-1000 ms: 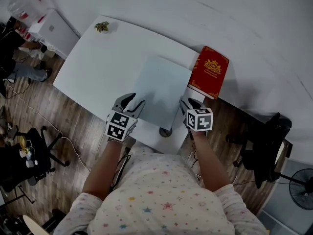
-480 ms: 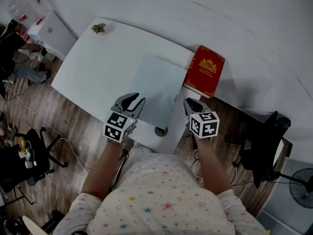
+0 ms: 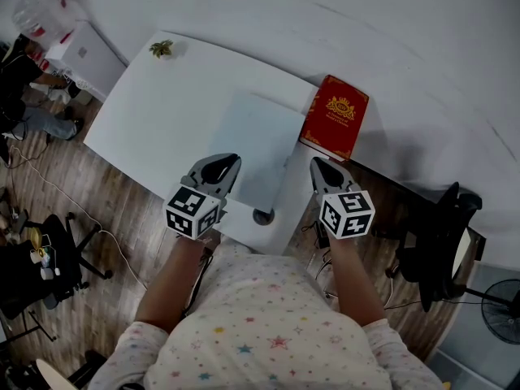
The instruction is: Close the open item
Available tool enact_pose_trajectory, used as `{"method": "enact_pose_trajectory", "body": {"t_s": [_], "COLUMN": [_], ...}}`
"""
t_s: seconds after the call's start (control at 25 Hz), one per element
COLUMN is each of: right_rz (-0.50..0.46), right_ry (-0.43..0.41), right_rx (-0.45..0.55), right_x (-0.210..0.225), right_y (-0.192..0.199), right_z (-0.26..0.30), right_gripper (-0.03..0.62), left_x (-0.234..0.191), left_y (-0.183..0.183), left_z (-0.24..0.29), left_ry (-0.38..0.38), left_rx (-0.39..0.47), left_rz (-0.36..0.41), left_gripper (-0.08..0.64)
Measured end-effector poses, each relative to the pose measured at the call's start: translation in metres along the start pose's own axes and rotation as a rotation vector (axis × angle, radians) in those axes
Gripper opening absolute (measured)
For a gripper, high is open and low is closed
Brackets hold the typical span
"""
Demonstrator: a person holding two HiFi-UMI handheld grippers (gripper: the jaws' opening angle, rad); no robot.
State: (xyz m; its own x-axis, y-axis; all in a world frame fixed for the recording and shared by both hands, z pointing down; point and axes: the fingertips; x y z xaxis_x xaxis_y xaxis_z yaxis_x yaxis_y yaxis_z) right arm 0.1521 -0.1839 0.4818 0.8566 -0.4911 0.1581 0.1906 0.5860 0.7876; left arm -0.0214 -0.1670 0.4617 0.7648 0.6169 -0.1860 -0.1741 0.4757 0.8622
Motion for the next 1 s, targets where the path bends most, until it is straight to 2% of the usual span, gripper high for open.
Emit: {"method": "enact_pose_trajectory", "body": {"t_s": [0.24,0.56,1.0], "right_rz": [-0.012,-0.021,-0.066], "right_ry": [-0.009,0.006,0.043], "right_rx": [0.123,0.305,0.424], "right_x": [-0.004,-0.006,-0.017], "right_y": [-0.031,-0.078,-0.111], "right_z": [-0.028,-0.072,-0.111], "right_gripper": [0.000,0.000,0.000], "left_x": [0.003,0.005,0.006], "left_y": [-0.024,-0.071,-0.107], "left_z": [-0.015,-0.046,-0.078], "left_ry": [-0.006,-0.044,-0.080], "left_rx": [0.075,0.209,0.321], "left_rz": [-0.012,0.030,0.065], "left_gripper": [0.021,0.018,0.018]}}
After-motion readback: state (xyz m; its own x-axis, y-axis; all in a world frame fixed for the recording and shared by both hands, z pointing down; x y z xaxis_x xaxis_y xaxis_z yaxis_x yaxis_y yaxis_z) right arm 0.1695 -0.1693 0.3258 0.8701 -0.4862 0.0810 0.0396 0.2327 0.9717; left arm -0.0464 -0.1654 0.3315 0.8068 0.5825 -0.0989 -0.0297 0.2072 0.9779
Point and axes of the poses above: the fingertips, and each gripper's own axes: z forward along the fingers, x to its right, y out of its underside, and after that the axes turned 9 degrees about -x, right-handed
